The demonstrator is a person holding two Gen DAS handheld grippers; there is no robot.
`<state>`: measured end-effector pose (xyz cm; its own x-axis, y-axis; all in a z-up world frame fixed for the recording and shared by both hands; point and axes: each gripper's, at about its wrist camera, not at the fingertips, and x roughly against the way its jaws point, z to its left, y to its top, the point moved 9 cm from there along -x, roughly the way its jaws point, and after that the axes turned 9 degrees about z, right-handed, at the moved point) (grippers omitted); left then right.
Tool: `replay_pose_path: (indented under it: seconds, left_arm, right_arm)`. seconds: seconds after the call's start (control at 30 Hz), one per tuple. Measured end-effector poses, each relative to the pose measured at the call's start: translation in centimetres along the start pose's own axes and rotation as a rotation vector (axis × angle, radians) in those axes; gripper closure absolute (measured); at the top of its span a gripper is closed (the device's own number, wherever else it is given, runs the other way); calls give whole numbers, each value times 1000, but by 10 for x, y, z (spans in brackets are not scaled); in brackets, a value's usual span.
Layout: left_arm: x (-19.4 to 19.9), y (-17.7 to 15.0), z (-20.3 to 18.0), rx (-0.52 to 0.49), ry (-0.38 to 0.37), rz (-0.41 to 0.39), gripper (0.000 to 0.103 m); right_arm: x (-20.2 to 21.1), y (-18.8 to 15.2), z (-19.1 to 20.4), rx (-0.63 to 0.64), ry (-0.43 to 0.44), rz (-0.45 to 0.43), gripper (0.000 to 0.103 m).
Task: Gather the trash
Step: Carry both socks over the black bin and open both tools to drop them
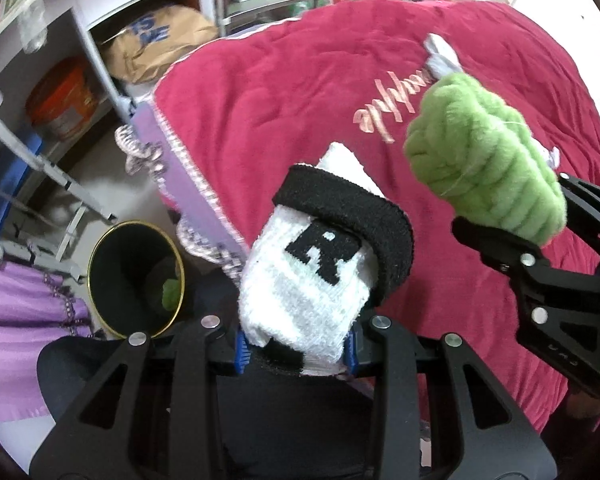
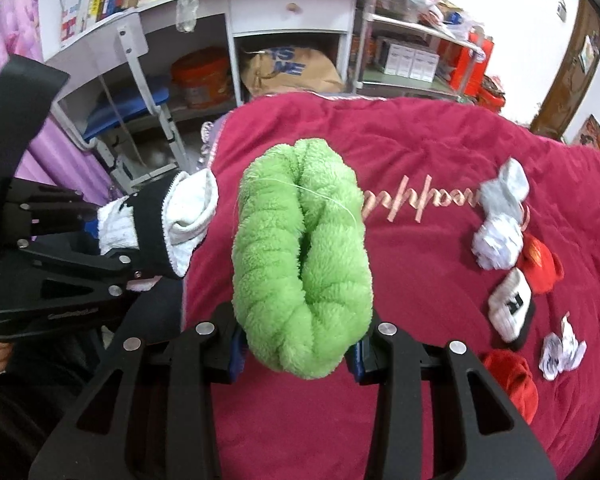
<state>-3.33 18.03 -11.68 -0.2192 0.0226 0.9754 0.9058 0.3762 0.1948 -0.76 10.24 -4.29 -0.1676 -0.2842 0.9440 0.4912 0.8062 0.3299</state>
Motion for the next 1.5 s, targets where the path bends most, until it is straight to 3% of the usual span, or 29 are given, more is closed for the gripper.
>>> replay_pose_path:
  seconds: [0.97, 1.27, 1.5]
  left_arm:
    - [-2, -36, 201, 394, 86, 18, 69]
    - [-10, -50, 237, 452, 109, 46, 68]
    - [-28, -54, 258, 490, 75, 85, 68]
  right_arm:
    - [-55, 113, 188, 325, 185, 7, 67]
    - [-86, 133, 228, 376, 217, 45, 67]
    - [-113, 149, 245, 390, 232, 79, 67]
